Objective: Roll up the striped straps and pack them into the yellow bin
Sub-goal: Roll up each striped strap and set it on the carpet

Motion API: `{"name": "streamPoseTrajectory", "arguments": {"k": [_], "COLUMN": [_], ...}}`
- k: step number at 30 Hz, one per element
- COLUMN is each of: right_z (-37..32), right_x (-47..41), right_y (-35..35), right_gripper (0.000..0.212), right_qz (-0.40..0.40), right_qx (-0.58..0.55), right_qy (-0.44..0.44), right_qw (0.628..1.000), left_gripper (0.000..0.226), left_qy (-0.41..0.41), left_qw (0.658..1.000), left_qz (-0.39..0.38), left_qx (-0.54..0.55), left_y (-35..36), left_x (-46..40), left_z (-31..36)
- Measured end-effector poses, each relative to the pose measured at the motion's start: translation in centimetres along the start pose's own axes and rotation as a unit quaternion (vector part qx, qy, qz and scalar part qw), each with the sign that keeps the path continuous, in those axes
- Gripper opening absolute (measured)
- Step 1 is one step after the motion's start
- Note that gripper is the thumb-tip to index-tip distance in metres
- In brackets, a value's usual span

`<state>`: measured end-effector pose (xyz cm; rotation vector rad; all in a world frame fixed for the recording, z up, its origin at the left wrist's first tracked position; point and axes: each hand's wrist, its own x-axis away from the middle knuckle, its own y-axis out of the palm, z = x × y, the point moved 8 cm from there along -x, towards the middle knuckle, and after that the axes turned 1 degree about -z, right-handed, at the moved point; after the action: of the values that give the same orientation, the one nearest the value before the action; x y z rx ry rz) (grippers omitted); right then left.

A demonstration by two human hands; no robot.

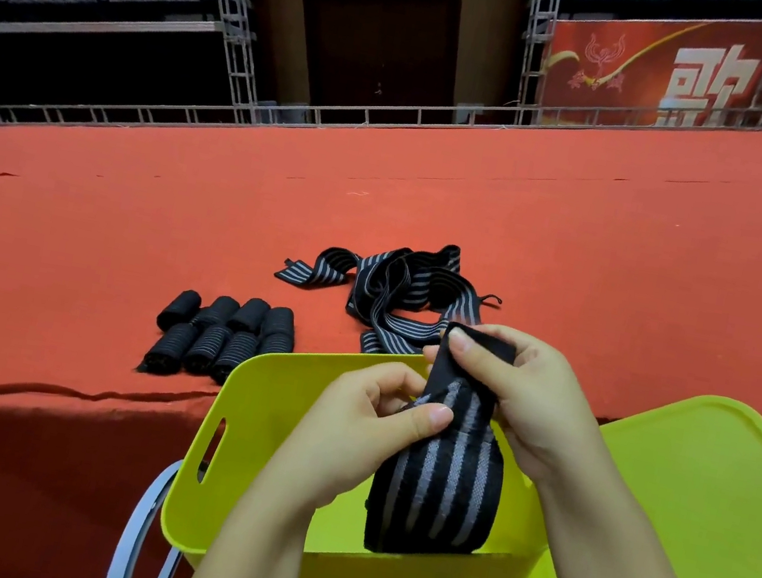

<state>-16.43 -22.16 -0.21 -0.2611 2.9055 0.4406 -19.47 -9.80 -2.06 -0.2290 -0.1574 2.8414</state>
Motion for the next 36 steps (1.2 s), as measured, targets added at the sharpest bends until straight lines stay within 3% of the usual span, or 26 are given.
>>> {"name": "streamPoseTrajectory", "arguments": {"k": [5,8,11,14,17,19,21,24,33,36], "right_z": [0.1,0.0,-0.8,-2.0,-1.6,0.0,0.9,0.3,-1.4,-1.5], "right_x": [-0.2,0.3,0.5,0.7,0.9,1.5,2.1,2.3,2.5,2.4], "right_y": [-0.3,-0.6,-2.0,-2.9,-1.6,-0.5,-0.1,-0.6,-0.6,-0.8], "right_gripper": [0.042,0.034,0.018,0.018,0.027,0.039,0.029,0.024,0.041,0.036], "right_qz": [-0.032,-0.081,-0.003,0.068,-0.02,-0.099,-0.114,-0.081,-0.091,-0.08], "right_qx": [0.06,0.095,0.082,0.081,0.146,0.182,0.161,0.108,0.065,0.053], "right_qy": [0.045,0.059,0.0,-0.049,-0.011,0.045,0.06,0.035,-0.021,-0.031], "right_qw": [0.997,0.99,0.997,0.993,0.989,0.977,0.978,0.99,0.994,0.995], "left_gripper": [0.004,0.006,0.008,0.01,0.006,0.018,0.021,0.015,0.035,0.048], "left_qy": [0.0,0.007,0.019,0.023,0.025,0.033,0.044,0.055,0.055,0.04], "left_qw": [1.0,0.997,0.994,0.996,0.994,0.99,0.988,0.99,0.992,0.993], "left_qz": [0.012,0.072,0.102,0.087,0.102,0.123,0.136,0.123,0.045,0.039], "left_qx": [-0.001,0.017,0.035,0.029,0.042,0.058,0.059,0.036,0.106,0.105], "left_y": [0.0,-0.9,-1.9,-1.5,-1.3,-1.7,-2.2,-2.2,-2.3,-1.9], "left_x": [0.2,0.2,0.1,0.3,0.5,0.5,0.5,0.7,1.2,1.2], "left_z": [-0.3,-0.3,0.0,0.1,0.1,0.2,0.5,1.0,1.4,1.6]}}
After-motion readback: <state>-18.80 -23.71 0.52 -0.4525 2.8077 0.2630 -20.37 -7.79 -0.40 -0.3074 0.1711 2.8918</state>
